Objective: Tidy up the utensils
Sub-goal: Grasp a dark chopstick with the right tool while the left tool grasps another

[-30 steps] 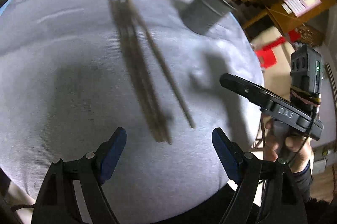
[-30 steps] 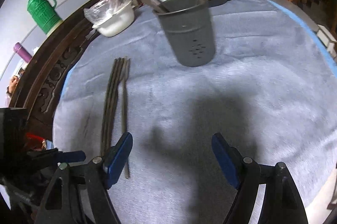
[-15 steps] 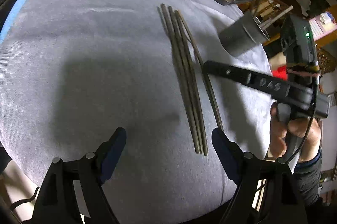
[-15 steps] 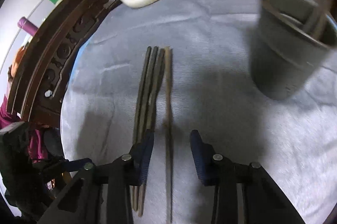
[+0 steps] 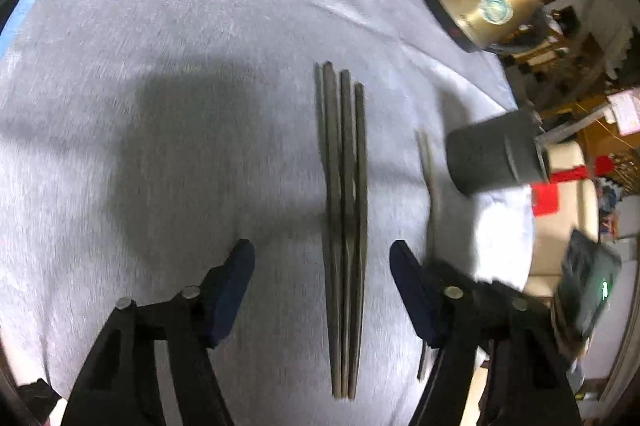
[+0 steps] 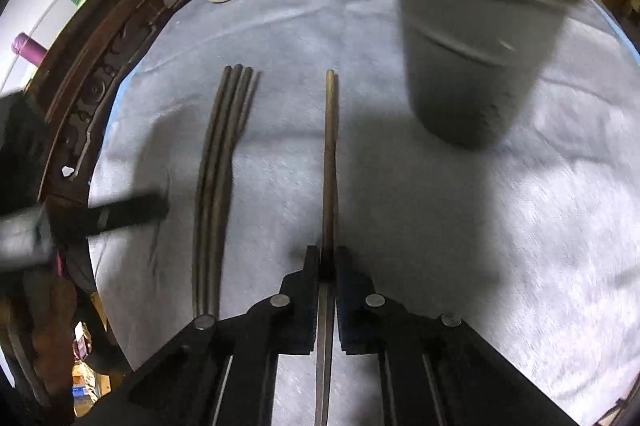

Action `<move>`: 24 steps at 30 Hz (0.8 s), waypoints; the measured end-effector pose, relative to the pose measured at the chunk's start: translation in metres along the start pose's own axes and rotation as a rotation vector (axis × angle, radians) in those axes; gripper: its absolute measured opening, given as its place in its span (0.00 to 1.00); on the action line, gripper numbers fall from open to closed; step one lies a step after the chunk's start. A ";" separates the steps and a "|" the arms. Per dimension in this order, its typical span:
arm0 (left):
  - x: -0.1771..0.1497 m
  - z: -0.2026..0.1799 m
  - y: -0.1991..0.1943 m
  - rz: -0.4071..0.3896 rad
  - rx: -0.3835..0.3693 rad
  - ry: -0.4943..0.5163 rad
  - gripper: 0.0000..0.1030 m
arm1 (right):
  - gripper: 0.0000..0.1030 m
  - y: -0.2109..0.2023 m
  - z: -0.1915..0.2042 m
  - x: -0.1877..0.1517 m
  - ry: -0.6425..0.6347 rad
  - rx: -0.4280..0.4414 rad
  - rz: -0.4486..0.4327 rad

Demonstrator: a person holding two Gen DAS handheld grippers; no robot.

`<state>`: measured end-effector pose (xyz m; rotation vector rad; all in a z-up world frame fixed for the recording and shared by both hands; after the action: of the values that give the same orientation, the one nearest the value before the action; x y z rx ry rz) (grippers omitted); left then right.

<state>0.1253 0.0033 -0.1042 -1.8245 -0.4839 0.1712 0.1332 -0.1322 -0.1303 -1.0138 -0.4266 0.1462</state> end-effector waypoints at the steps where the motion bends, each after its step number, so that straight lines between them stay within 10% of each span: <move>1: 0.002 0.003 0.001 0.008 0.006 -0.007 0.58 | 0.08 0.001 0.000 0.001 0.004 0.008 -0.004; 15: 0.020 -0.006 0.010 0.035 0.143 0.013 0.29 | 0.09 -0.007 -0.008 -0.007 0.011 0.052 -0.022; 18: 0.018 -0.016 0.018 0.089 0.126 0.060 0.06 | 0.09 -0.008 -0.007 -0.007 0.010 0.051 -0.017; 24: -0.004 -0.022 0.023 0.125 0.148 0.215 0.05 | 0.09 -0.013 -0.009 -0.016 -0.005 0.019 0.021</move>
<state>0.1350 -0.0225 -0.1195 -1.7047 -0.2009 0.0919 0.1218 -0.1511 -0.1282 -0.9999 -0.4182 0.1711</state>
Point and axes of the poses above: each gripper's, at about its wrist camera, not at the fingertips, and y roughly the way its jaws point, z to its left, x to its top, the point moved 7 cm from there along y, roughly the way its jaws point, and after that the axes turned 9 degrees about x, right-handed, at the moved point
